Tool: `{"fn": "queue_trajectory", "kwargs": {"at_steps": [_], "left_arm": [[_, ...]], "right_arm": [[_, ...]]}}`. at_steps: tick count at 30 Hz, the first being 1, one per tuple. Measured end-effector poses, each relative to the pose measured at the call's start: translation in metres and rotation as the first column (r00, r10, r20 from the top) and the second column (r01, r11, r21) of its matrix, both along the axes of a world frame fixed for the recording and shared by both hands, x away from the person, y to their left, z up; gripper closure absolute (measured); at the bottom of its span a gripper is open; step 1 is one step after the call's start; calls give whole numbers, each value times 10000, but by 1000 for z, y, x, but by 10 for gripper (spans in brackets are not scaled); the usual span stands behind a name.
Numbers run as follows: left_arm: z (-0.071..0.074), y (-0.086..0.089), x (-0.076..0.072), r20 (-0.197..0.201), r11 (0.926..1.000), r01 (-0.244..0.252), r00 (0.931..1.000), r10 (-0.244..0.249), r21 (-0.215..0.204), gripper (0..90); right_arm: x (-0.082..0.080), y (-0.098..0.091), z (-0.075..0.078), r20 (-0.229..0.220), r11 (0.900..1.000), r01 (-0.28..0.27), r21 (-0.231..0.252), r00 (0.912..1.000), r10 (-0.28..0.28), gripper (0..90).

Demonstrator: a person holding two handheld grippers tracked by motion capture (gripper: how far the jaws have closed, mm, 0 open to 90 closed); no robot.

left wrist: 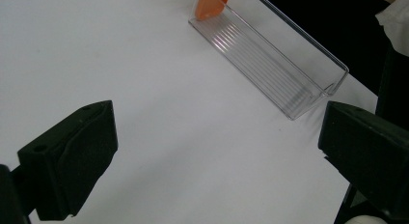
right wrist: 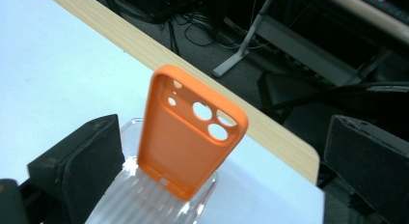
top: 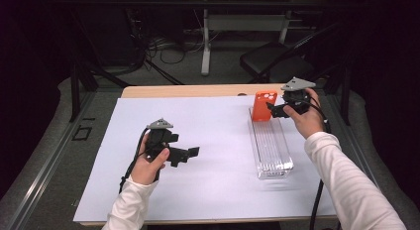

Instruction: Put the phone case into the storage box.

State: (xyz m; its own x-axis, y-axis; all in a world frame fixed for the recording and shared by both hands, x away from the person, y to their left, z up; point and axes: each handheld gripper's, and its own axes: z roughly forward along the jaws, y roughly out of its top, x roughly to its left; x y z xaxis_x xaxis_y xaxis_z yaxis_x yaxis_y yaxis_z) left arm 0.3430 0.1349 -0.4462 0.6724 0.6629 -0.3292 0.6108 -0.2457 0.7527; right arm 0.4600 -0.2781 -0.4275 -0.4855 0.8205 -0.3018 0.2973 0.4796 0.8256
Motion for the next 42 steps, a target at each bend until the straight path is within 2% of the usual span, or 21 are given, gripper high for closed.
{"fn": "queue_trajectory", "kwargs": {"at_steps": [3, 11, 17, 20, 24, 29, 37, 42], "left_arm": [[0, 0, 0, 9, 10000, 25, 10000, -25, 19, 6], [1, 0, 0, 69, 10000, 25, 10000, -25, 16, 6], [1, 1, -1, 71, 10000, -19, 10000, 19, 20, 6], [1, 1, -1, 74, 10000, -6, 10000, 6, 34, 6], [1, 0, -1, 85, 10000, 6, 10000, -6, 22, 6], [2, 1, -1, 83, 10000, 10, 10000, -10, 25, 6], [3, 2, -1, 132, 10000, 0, 9999, 0, -14, 6], [4, 2, -2, 147, 10000, -3, 9999, 4, -39, 6]], "right_arm": [[-2, 2, 3, -263, 9997, 54, 247, 9996, -47, 0], [-8, 3, 9, -608, 9964, 285, 796, 9979, -237, 0], [-14, 4, 12, -775, 9934, 210, 1129, 9969, -122, 0], [-18, 6, 14, -944, 9888, 171, 1482, 9955, -30, 0], [-23, 8, 15, -1098, 9870, 73, 1603, 9939, 105, 0], [-30, 9, 15, -1088, 9874, 31, 1580, 9940, 143, 0], [-42, 12, 15, -1102, 9829, -124, 1837, 9934, 332, 0], [-52, 15, 15, -884, 9767, -167, 2141, 9954, 364, 6]]}}
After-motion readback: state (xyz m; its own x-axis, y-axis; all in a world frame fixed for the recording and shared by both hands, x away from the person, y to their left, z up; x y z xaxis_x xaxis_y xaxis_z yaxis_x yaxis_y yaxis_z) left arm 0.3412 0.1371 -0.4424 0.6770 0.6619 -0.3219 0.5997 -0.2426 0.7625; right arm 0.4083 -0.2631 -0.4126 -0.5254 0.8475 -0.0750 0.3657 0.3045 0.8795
